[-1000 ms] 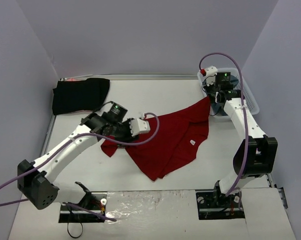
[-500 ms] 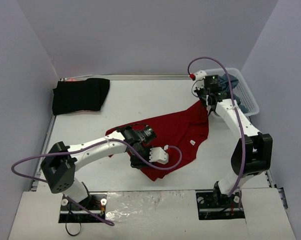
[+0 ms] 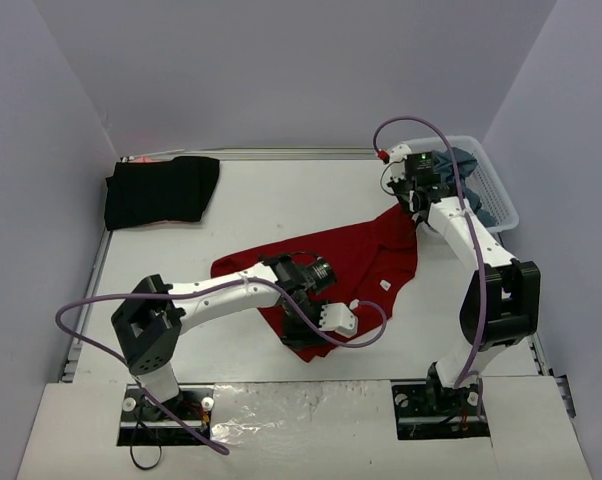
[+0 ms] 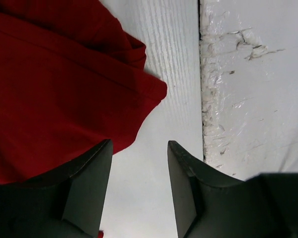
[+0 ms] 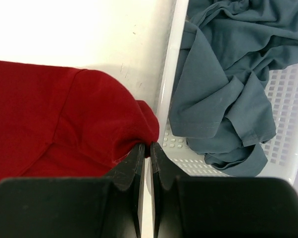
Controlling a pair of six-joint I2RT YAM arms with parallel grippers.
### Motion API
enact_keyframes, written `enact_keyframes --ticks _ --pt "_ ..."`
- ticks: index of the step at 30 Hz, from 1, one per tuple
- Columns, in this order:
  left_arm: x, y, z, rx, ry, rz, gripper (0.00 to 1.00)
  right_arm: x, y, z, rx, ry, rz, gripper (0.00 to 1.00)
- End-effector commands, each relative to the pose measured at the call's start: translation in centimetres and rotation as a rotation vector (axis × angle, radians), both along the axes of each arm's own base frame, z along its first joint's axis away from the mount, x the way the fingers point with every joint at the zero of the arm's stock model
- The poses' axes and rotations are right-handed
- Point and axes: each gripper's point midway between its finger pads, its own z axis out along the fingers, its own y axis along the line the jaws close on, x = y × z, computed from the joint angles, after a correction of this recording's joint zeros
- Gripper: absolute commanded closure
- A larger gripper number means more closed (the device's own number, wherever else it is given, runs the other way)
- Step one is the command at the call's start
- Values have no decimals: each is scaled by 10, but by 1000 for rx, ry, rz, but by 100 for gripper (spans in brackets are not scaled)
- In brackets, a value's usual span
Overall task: Fold and stack the t-shirts
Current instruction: Flatten out the tshirt
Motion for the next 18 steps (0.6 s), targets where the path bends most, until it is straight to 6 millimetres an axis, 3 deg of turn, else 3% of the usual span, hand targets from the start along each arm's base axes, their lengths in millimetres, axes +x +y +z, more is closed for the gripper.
enact_keyframes --ticks 1,11,18 --pt "-16 -7 3 3 59 -29 53 -2 -2 -13 -18 22 -20 100" --pt "-39 -20 -16 58 107 -106 55 -4 -5 -21 -32 37 -27 100" --pt "-30 -23 -39 101 31 -79 59 -8 -6 -23 -36 42 -23 100"
